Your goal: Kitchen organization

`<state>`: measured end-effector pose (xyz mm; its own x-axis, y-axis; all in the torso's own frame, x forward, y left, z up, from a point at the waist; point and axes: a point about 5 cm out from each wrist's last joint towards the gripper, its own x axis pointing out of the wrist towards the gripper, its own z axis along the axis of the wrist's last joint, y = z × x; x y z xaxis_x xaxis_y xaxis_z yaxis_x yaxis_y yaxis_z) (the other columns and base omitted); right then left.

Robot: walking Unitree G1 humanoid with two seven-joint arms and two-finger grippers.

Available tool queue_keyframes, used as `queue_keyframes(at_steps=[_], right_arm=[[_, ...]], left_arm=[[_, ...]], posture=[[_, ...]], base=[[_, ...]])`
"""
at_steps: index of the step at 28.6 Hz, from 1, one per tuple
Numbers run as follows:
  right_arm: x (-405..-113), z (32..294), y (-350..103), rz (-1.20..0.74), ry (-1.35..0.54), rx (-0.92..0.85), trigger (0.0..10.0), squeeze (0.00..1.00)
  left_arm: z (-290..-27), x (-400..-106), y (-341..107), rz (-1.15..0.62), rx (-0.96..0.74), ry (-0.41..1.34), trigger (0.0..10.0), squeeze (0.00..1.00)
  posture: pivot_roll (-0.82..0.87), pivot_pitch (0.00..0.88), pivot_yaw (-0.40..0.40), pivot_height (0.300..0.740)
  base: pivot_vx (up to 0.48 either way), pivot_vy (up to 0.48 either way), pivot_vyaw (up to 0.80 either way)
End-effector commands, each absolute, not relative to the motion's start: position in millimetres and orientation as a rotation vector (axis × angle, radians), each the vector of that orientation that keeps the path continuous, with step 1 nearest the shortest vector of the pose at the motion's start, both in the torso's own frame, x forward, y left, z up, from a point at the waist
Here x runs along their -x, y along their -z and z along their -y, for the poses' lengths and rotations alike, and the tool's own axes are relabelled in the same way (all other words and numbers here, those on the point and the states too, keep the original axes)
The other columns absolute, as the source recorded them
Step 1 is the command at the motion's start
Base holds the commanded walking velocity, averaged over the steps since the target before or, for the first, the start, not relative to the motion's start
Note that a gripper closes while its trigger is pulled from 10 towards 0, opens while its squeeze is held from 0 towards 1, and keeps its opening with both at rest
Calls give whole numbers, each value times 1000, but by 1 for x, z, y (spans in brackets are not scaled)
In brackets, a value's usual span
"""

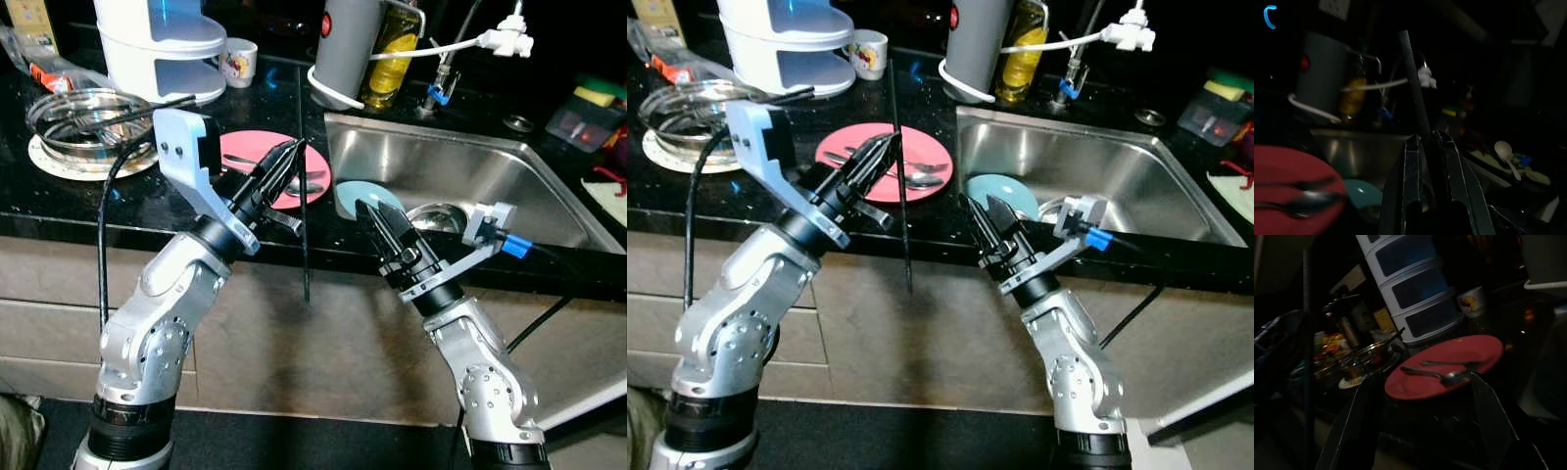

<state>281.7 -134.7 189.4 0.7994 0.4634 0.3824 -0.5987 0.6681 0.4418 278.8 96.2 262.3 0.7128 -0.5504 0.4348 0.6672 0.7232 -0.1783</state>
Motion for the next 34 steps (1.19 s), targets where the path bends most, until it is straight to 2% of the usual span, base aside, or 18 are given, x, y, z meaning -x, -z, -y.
queue_keyframes(at_steps=[1,5,9,20,28,30,34], right_arm=[[-282,141,-190,255,-587,-575,10000,0],[-283,140,-189,256,-587,-573,10000,0],[-282,140,-189,255,-588,-569,10000,0],[-284,139,-188,254,-590,-565,10000,0],[-285,140,-172,203,-548,-522,10000,0],[-285,146,-166,195,-522,-552,10000,0],[-282,152,-169,228,-536,-643,10000,0]], left_arm=[[-91,-279,-260,360,338,708,10000,0],[-91,-279,-258,358,337,710,10000,0],[-92,-283,-256,350,343,665,10000,0],[-90,-282,-252,338,350,701,10000,0],[-89,-285,-232,281,316,684,10000,0],[-87,-284,-222,261,226,694,10000,0],[-83,-283,-227,263,252,719,10000,0]], posture=[[156,0,-167,740],[156,0,-167,740],[155,0,-165,740],[156,0,-162,740],[154,0,-159,740],[152,0,-160,740],[153,0,-161,740]], base=[[0,-360,0],[0,-301,0],[0,0,0],[0,0,0],[0,0,0],[0,0,0],[0,0,0]])
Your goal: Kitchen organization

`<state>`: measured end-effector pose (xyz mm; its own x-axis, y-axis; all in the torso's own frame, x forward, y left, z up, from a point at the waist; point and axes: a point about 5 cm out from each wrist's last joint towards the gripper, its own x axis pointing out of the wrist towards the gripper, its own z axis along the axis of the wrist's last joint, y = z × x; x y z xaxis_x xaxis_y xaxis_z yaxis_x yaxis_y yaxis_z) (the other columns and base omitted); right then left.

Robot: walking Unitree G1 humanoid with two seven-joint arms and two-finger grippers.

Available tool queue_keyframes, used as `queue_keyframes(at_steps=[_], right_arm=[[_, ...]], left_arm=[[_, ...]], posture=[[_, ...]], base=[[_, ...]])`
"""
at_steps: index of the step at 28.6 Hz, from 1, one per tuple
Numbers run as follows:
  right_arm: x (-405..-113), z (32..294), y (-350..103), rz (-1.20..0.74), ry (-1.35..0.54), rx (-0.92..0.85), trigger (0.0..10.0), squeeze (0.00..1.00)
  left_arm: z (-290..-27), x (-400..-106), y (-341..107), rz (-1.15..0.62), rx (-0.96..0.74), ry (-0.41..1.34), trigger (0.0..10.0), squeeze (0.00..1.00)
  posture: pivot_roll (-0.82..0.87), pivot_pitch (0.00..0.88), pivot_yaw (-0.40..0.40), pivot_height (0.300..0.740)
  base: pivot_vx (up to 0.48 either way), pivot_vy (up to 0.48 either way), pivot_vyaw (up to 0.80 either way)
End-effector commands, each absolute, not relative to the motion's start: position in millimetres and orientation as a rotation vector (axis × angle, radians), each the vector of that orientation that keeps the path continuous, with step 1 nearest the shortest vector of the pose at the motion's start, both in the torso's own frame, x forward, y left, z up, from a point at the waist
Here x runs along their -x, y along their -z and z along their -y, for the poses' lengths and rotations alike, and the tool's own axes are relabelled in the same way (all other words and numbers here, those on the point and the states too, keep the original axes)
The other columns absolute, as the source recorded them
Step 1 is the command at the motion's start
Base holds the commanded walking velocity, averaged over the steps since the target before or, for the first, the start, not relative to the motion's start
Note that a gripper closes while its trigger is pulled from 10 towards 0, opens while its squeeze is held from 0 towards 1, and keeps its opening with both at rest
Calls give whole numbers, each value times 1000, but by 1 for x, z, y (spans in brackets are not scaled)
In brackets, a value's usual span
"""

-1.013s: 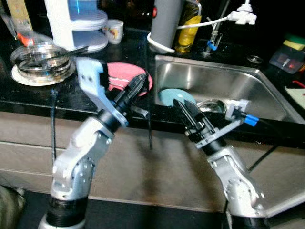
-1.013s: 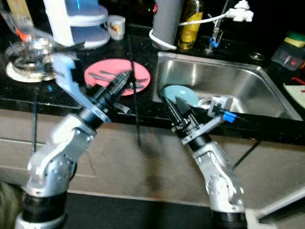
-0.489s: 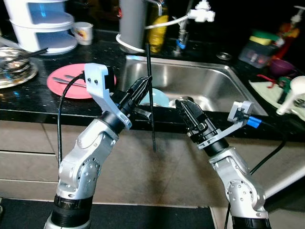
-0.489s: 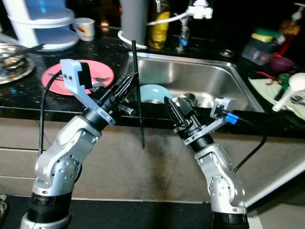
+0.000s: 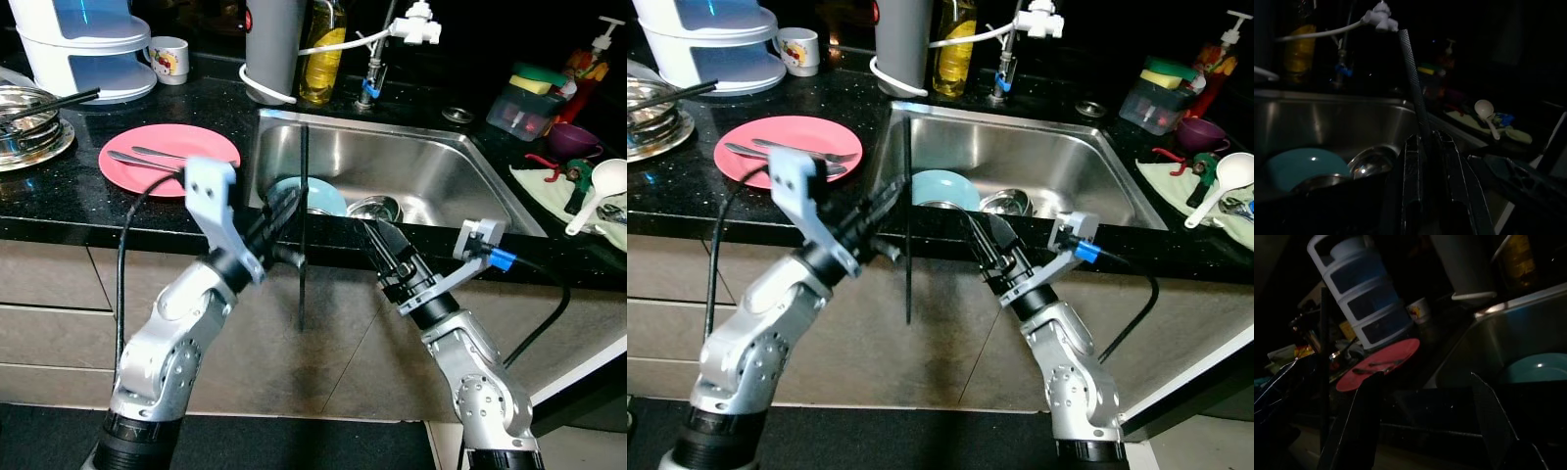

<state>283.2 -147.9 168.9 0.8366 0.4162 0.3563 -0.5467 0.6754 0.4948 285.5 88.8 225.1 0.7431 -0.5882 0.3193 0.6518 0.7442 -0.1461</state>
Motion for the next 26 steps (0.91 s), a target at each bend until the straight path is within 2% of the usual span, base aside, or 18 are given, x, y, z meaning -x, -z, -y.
queue_keyframes(at_steps=[1,10,14,21,26], right_arm=[[-282,152,-168,227,-545,-633,10000,0],[-286,151,-177,265,-564,-638,10000,0],[-285,150,-185,292,-586,-653,10000,0],[-285,152,-201,355,-607,-692,10000,0],[-284,151,-211,385,-632,-693,10000,0]], left_arm=[[-82,-286,-233,273,264,703,10000,0],[-91,-287,-261,408,233,692,10000,0],[-94,-288,-269,432,240,689,10000,0],[-97,-288,-277,460,235,685,10000,0],[-97,-288,-279,470,236,693,10000,0]], posture=[[154,0,-164,740],[159,0,-169,740],[159,0,-170,740],[157,0,-169,740],[157,0,-170,740]], base=[[0,0,0],[28,0,0],[252,0,0],[0,0,0],[258,0,0]])
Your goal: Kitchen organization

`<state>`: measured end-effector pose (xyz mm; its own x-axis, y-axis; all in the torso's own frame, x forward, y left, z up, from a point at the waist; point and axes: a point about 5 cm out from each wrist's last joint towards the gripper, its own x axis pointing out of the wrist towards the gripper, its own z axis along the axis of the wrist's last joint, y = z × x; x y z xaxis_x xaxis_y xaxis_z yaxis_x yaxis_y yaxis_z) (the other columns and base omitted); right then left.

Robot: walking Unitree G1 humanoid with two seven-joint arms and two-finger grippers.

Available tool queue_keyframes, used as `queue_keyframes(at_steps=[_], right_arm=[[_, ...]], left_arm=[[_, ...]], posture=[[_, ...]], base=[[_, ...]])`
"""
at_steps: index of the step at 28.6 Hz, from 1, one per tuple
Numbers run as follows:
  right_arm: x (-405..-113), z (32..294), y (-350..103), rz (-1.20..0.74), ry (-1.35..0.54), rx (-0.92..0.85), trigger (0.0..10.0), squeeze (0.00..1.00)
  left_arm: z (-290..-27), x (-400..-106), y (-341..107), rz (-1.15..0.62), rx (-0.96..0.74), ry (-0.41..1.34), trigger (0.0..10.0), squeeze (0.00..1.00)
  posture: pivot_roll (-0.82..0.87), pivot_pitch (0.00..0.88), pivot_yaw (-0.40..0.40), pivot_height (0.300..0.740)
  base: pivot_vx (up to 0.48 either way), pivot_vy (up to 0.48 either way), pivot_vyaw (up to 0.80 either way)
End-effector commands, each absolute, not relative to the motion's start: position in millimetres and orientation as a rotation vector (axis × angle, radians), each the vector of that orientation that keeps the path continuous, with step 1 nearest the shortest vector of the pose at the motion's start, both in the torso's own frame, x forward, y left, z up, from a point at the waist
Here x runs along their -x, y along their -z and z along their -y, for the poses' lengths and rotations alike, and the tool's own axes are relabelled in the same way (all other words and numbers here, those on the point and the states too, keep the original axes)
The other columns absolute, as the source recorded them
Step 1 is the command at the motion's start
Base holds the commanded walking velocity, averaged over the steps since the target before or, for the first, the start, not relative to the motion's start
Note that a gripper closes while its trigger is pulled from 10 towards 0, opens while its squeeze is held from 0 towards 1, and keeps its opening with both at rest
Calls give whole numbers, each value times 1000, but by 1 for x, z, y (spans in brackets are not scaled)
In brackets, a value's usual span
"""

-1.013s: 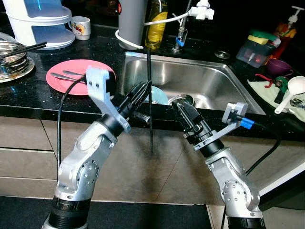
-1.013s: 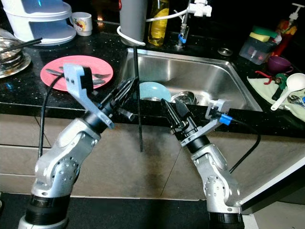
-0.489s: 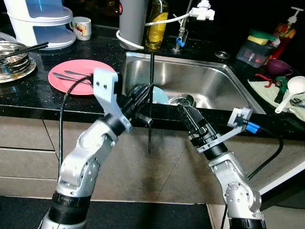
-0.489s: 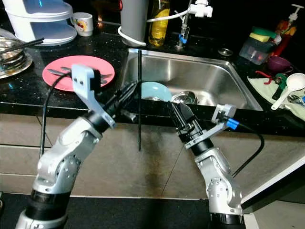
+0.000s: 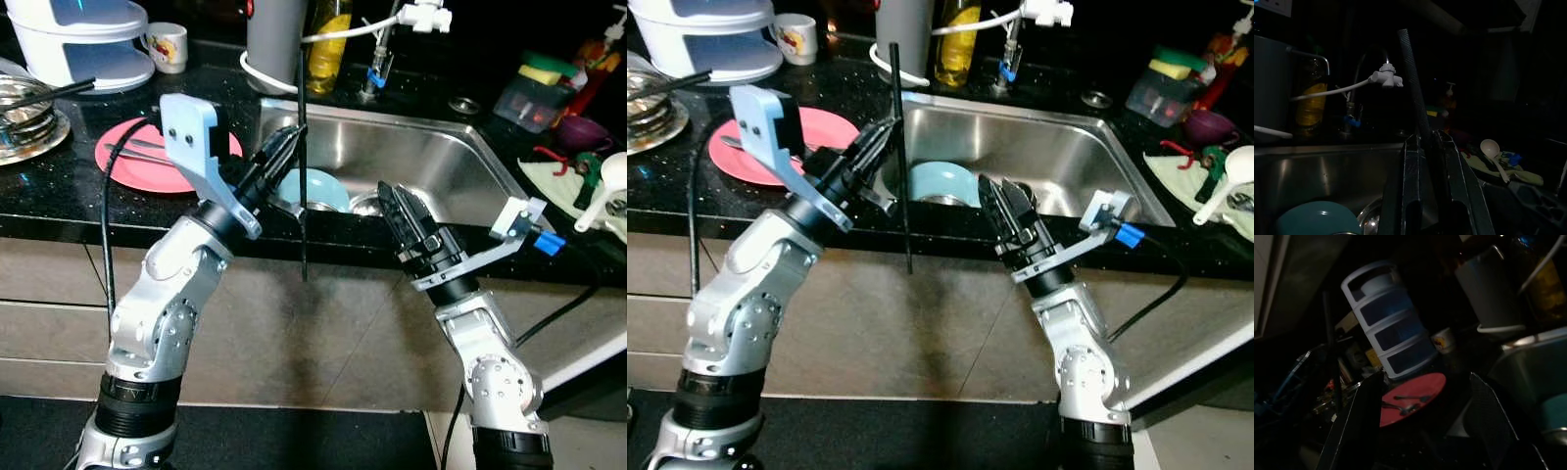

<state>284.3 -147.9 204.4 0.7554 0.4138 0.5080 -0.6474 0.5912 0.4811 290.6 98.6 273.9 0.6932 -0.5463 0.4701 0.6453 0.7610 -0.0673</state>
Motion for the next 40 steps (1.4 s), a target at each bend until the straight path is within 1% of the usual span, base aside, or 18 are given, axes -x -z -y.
queue_keyframes(at_steps=[1,29,36,40], right_arm=[[-284,151,-211,385,-632,-693,10000,0],[-285,149,-217,373,-649,-702,10000,0],[-285,149,-218,372,-646,-708,10000,0],[-285,150,-218,379,-640,-716,10000,0]], left_arm=[[-97,-288,-279,470,236,693,10000,0],[-94,-287,-279,472,236,731,10000,0],[-93,-286,-280,476,238,737,10000,0],[-91,-286,-279,458,249,752,10000,0]], posture=[[157,0,-170,740],[161,0,-168,740],[159,0,-167,740],[157,0,-165,740]], base=[[262,0,0],[328,0,0],[362,0,-800],[360,0,0]])
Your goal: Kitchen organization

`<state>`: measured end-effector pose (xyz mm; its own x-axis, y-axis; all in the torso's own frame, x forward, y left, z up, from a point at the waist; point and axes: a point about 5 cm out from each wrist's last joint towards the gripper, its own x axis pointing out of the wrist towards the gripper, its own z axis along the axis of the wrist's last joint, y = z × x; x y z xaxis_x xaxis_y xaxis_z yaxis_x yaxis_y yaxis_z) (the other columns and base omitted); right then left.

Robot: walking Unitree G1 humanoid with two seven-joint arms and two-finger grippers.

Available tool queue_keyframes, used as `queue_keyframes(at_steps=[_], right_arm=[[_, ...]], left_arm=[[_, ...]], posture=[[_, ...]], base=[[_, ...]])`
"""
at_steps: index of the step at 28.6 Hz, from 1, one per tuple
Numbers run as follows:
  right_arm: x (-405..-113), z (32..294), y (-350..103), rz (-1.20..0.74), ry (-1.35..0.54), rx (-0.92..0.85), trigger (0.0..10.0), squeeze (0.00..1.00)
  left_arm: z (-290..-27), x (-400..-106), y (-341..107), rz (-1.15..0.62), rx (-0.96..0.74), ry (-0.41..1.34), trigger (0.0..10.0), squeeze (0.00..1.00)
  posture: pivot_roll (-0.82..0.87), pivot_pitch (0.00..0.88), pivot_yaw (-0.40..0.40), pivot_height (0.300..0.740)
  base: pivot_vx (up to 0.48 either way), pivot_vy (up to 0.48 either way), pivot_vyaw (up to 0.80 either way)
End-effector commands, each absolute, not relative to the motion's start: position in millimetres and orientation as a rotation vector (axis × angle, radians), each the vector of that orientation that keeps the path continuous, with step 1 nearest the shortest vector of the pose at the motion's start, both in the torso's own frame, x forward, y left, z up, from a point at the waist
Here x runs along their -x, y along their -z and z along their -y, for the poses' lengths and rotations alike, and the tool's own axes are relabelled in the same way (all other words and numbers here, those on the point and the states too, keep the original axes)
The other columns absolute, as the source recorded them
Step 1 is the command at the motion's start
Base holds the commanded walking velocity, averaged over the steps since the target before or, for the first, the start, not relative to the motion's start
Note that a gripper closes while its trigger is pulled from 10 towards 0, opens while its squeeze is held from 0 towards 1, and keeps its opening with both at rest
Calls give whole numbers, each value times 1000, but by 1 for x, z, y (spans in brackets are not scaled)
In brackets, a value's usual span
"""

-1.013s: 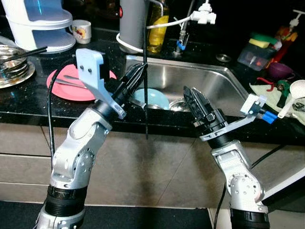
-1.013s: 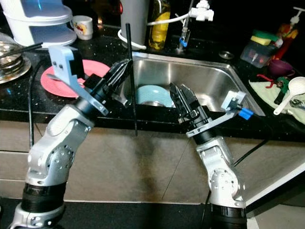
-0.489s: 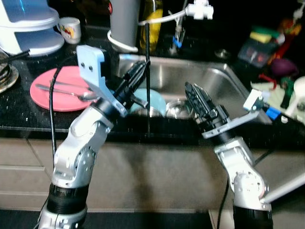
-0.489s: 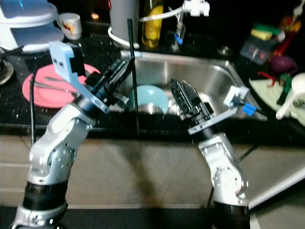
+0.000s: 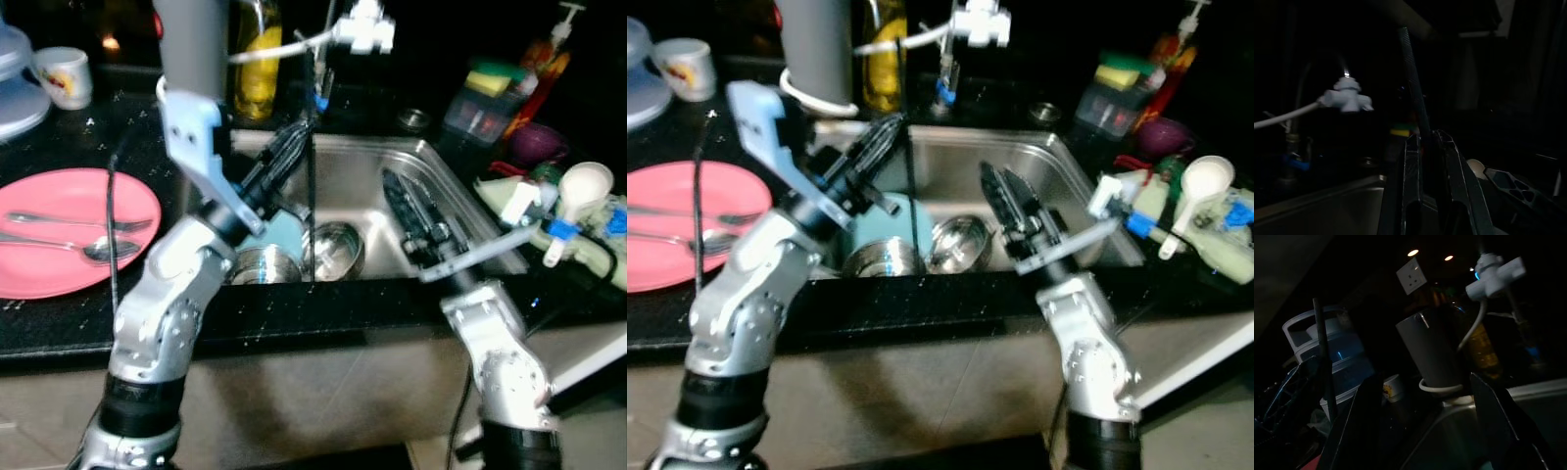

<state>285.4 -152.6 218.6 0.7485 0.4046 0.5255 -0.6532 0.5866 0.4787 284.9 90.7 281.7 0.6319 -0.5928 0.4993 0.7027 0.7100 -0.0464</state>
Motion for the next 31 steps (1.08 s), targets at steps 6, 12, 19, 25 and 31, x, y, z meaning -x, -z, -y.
queue_keyframes(at_steps=[6,12,19,25,31], right_arm=[[-285,149,-217,373,-637,-709,10000,0],[-286,149,-215,353,-631,-679,10000,0],[-286,148,-214,346,-631,-672,10000,0],[-286,147,-213,334,-628,-650,10000,0],[-285,146,-211,325,-629,-634,10000,0]], left_arm=[[-82,-282,-270,399,178,835,10000,0],[-76,-286,-236,189,-165,893,10000,0],[-77,-287,-229,151,-222,899,10000,0],[-85,-299,-225,147,-296,795,10000,1000],[-95,-310,-233,197,-285,643,10000,1000]], posture=[[157,0,-165,740],[152,0,-164,740],[152,0,-164,740],[143,0,-160,740],[142,0,-161,740]], base=[[0,0,0],[0,0,0],[0,0,0],[0,0,0],[0,0,0]])
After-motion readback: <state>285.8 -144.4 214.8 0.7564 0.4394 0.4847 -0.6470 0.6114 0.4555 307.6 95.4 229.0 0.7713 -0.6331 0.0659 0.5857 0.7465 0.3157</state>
